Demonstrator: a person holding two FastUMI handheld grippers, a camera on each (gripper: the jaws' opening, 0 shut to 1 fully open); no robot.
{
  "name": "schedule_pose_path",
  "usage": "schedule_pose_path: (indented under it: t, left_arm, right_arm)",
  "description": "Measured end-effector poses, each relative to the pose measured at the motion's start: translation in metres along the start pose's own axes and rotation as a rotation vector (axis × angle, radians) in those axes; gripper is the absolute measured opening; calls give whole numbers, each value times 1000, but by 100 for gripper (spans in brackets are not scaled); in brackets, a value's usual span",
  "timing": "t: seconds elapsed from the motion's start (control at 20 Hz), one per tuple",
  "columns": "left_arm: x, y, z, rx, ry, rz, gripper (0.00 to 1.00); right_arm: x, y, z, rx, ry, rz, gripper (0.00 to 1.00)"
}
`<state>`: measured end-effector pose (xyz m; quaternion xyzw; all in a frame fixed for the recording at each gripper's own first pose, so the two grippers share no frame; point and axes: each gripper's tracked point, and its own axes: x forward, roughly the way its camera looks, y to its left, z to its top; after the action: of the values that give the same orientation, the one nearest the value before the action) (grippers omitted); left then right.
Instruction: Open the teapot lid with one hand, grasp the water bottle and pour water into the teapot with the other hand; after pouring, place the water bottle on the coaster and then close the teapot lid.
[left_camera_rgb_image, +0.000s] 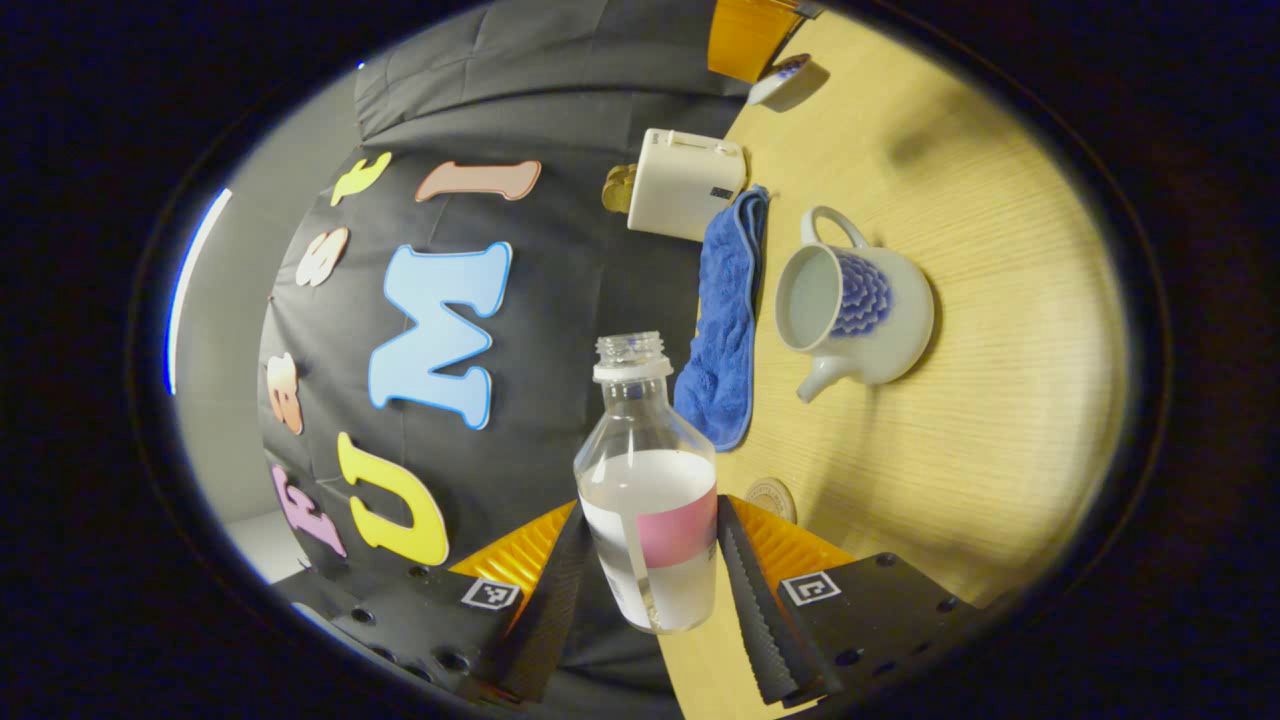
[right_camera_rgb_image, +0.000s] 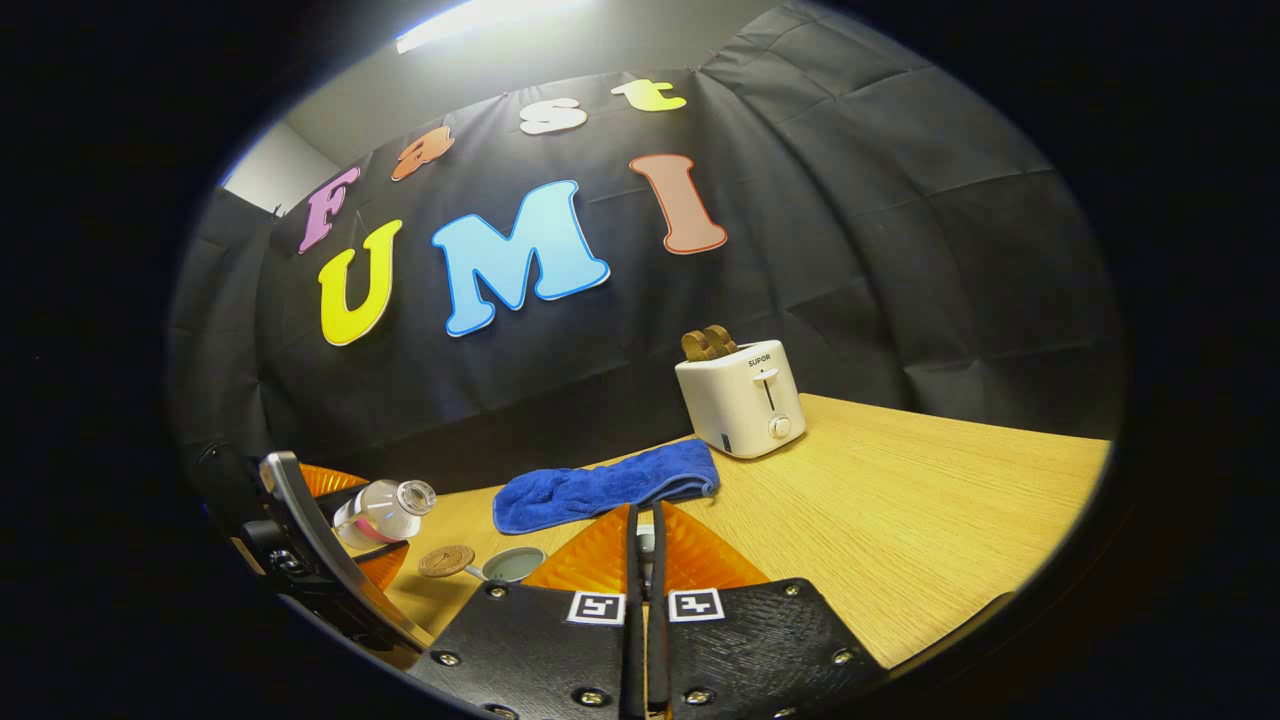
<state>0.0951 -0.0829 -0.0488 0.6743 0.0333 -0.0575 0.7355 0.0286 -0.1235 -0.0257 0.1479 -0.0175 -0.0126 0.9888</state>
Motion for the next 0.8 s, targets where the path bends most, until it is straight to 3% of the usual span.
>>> schedule_pose_path:
  t: [0.8]
  left_arm:
    - [3,9,10,344,-41,-9,88]
  right_arm:
    - [-3,-4,3,21,-15,-6,2]
